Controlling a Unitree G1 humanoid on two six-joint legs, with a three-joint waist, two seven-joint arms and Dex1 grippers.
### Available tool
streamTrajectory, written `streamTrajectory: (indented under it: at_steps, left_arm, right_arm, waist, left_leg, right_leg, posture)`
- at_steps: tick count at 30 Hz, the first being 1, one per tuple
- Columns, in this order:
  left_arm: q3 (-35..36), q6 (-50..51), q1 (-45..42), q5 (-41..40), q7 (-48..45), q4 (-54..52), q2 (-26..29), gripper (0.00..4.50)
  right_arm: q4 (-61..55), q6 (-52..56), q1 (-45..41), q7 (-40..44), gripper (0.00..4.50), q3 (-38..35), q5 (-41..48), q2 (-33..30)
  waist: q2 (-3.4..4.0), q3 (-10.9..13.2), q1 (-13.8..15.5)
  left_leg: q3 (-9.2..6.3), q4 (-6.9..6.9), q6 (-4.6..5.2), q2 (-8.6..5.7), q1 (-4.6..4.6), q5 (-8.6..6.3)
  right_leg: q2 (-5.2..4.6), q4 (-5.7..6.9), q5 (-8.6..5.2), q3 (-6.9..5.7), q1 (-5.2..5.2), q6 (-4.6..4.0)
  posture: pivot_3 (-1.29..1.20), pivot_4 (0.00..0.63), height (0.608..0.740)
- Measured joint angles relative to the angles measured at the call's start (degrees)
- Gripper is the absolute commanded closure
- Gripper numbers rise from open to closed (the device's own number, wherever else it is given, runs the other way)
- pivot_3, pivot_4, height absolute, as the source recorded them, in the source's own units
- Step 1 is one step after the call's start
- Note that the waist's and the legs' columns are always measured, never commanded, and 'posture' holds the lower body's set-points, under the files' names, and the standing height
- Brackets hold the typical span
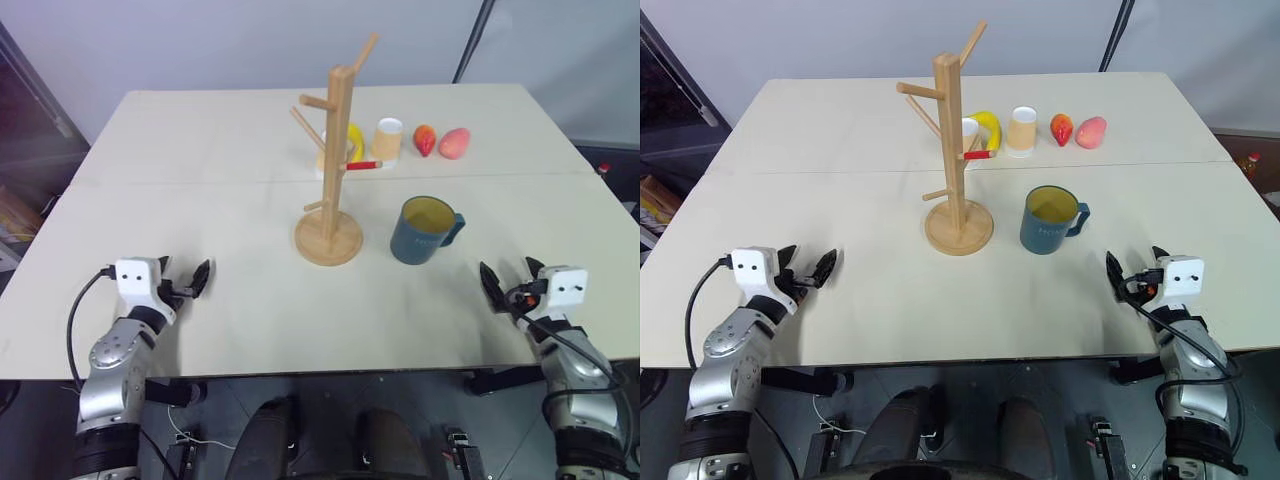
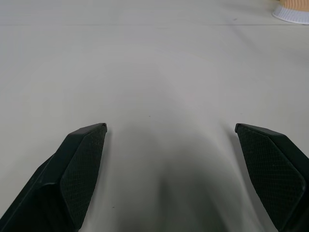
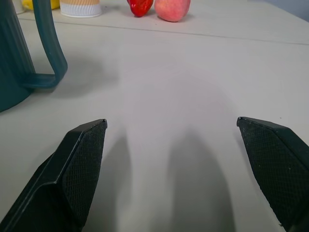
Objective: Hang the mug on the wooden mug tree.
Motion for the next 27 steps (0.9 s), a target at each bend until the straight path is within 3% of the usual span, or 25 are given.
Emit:
streamTrajectory:
  at_steps: [14,27]
  left_arm:
    - [-0.73,1.82,0.96,-0.18,-1.99,-2.20,-0.02,0.00]
    - [-12.93,0.66,6.08,-5.31,-23.92,-15.38,5.73,0.00]
  right_arm:
    - [-1.09,0.00,0.82,-0.16,0.04,0.42,-0.48,0.12]
    - [-7.06,2.67,-0.64,5.73,0.04,2.86,0.14,-0.87]
  waist:
    - [0.01,0.00,-0.06]
    - [0.05,-0.01,-0.13]
  left_leg:
    - [0.00,0.00,0.00,0.00,0.00,0.00]
    - [0.00,-0.05,-0.01,0.02,-0.01,-0.01]
  right_leg:
    - [-0.01,-0.01,-0.01,0.01,0.00,-0.02]
    - [-0.05,-0.10,-0.12,0.05,-0.02,-0.24]
  posture:
    - [0.00,0.150,0.740]
    - [0.00,0.150,0.740]
